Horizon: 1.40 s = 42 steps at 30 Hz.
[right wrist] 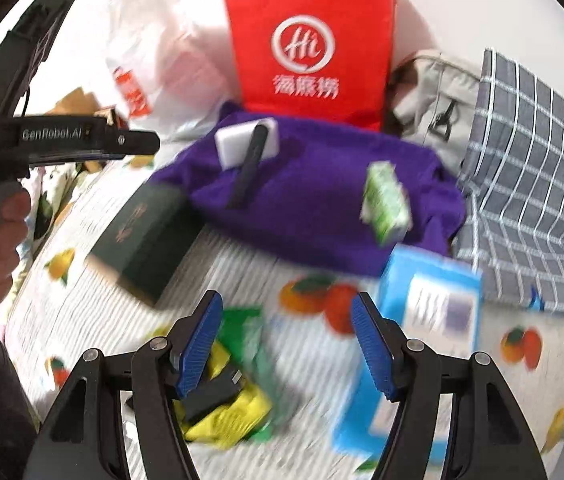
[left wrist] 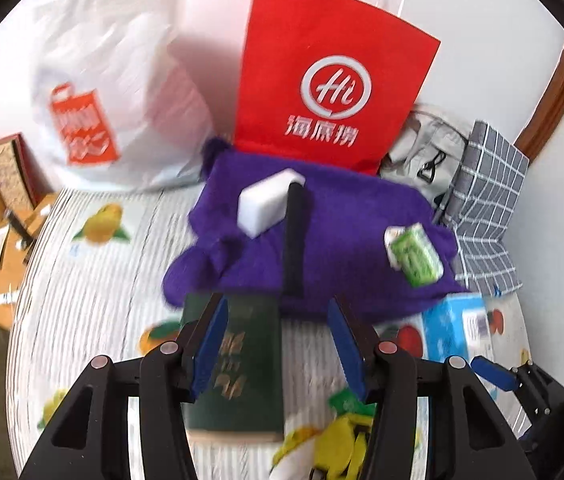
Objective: Organize soft objects
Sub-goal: 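Move right tool to the yellow mesh bag while left tool approaches the white glove, then grasp the yellow mesh bag by its black strap with the right tool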
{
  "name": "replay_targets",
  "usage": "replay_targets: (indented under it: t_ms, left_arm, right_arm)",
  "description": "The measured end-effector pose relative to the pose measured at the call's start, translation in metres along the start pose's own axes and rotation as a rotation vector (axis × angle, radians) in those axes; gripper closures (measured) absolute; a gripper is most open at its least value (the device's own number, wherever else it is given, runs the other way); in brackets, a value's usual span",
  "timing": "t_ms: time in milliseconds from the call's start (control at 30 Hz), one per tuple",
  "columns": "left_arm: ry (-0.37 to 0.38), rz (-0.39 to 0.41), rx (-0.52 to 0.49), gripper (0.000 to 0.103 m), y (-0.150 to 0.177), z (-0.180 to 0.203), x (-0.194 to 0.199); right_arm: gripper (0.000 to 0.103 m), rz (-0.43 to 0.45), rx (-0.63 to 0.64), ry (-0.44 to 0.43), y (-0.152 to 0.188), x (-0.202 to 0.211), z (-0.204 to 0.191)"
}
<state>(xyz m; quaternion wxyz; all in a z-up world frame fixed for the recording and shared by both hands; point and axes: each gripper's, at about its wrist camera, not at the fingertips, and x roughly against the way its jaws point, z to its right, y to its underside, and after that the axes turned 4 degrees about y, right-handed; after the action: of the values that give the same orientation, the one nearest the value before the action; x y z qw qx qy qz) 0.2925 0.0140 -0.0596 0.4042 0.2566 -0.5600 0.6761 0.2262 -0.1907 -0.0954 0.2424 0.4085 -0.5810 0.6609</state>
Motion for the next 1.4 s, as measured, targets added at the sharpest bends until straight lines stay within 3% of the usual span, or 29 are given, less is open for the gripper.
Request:
replay_targets:
  t_ms: [67, 133, 200, 433, 633, 833, 867, 933, 1033, 1133, 1167, 1233, 1300, 1400]
  left_arm:
    - [0.006, -0.007, 0.010, 0.053, 0.017, -0.006, 0.008]
    - [0.006, -0.008, 0.024, 0.053, 0.032, -0.012, 0.014]
    - [0.007, -0.011, 0.037, 0.053, 0.045, -0.017, 0.018]
    - [0.022, -0.013, 0.101, 0.053, 0.084, -0.044, 0.026]
    - [0.038, -0.028, 0.154, 0.053, 0.109, -0.065, 0.026]
    - [0.064, -0.032, 0.186, 0.053, 0.122, -0.078, 0.026]
    - [0.069, -0.033, 0.189, 0.053, 0.123, -0.080, 0.026]
    - [0.075, -0.035, 0.196, 0.053, 0.126, -0.083, 0.025]
    - [0.086, -0.036, 0.204, 0.053, 0.130, -0.087, 0.025]
    - [0.097, -0.034, 0.214, 0.053, 0.132, -0.091, 0.026]
    - [0.100, -0.032, 0.218, 0.053, 0.133, -0.092, 0.026]
    - [0.106, -0.030, 0.225, 0.053, 0.135, -0.095, 0.027]
    - [0.110, -0.029, 0.233, 0.053, 0.136, -0.098, 0.027]
    - [0.115, -0.026, 0.241, 0.053, 0.137, -0.103, 0.028]
  right_arm:
    - [0.044, -0.011, -0.005, -0.018, 0.014, 0.002, -0.008]
    - [0.057, -0.045, -0.035, -0.060, 0.024, 0.000, -0.011]
    - [0.062, -0.085, -0.053, -0.087, 0.030, -0.005, -0.016]
    - [0.062, -0.149, -0.054, -0.057, 0.040, -0.017, -0.038]
    - [0.061, -0.256, -0.087, -0.001, 0.039, -0.047, -0.043]
    - [0.062, -0.230, -0.090, 0.028, 0.037, -0.054, -0.047]
    - [0.066, -0.215, -0.068, 0.041, 0.038, -0.052, -0.049]
    - [0.102, -0.184, -0.035, 0.072, 0.037, -0.048, -0.050]
    - [0.101, -0.165, -0.059, 0.007, 0.037, -0.039, -0.045]
    - [0.099, -0.224, -0.045, 0.039, 0.038, -0.041, -0.047]
    - [0.095, -0.240, -0.049, 0.030, 0.038, -0.041, -0.047]
    - [0.063, -0.261, -0.065, 0.003, 0.037, -0.042, -0.049]
    - [0.046, -0.270, -0.080, 0.017, 0.036, -0.042, -0.051]
    - [0.046, -0.295, -0.093, 0.048, 0.035, -0.047, -0.054]
